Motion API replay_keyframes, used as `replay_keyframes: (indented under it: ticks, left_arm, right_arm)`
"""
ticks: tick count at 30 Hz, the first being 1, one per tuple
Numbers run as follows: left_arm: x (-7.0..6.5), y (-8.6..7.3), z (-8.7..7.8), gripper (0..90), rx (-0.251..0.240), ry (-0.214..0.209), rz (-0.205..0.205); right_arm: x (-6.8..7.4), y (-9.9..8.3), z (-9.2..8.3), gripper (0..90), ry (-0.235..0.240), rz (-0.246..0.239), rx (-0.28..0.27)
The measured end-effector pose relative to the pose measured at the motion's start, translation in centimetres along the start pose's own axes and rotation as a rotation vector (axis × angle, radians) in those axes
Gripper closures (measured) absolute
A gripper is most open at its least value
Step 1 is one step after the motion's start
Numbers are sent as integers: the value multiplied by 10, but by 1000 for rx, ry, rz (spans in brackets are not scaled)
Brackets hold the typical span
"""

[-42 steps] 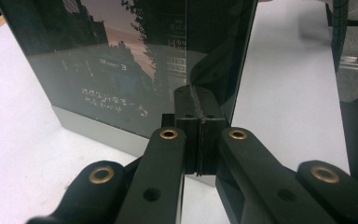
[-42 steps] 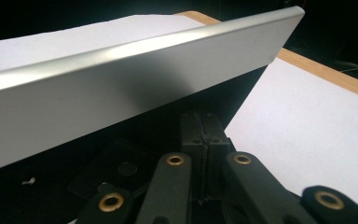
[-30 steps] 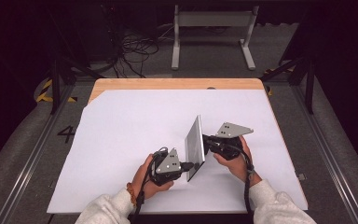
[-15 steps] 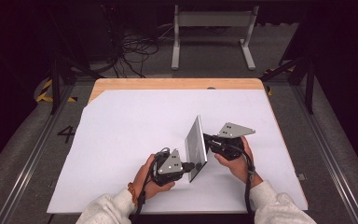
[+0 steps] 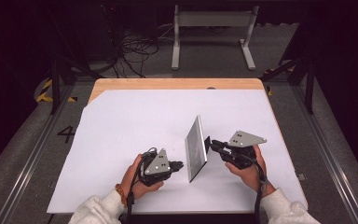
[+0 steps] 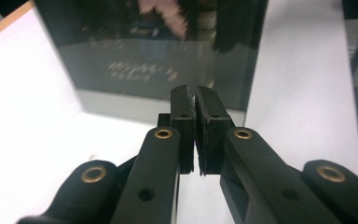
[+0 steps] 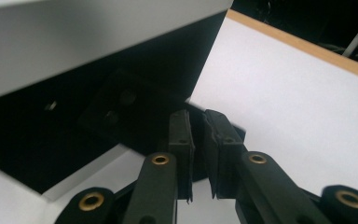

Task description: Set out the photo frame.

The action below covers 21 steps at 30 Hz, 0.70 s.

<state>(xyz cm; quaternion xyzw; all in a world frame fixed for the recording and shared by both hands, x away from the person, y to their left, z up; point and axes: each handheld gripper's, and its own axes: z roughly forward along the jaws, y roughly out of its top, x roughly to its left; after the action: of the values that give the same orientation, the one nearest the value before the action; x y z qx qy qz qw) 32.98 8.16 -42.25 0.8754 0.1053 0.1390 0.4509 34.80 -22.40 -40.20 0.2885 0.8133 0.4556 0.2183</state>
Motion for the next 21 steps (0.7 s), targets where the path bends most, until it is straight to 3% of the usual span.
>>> replay_keyframes:
  ticks: [9, 21]
  left_arm:
    - [7, -24, -22, 855, 21, 40, -49]
    - [6, -49, -27, 816, 85, 63, -83]
  right_arm:
    - [22, -19, -10, 804, 52, -20, 43]
    - [54, -28, -8, 710, 130, -48, 68]
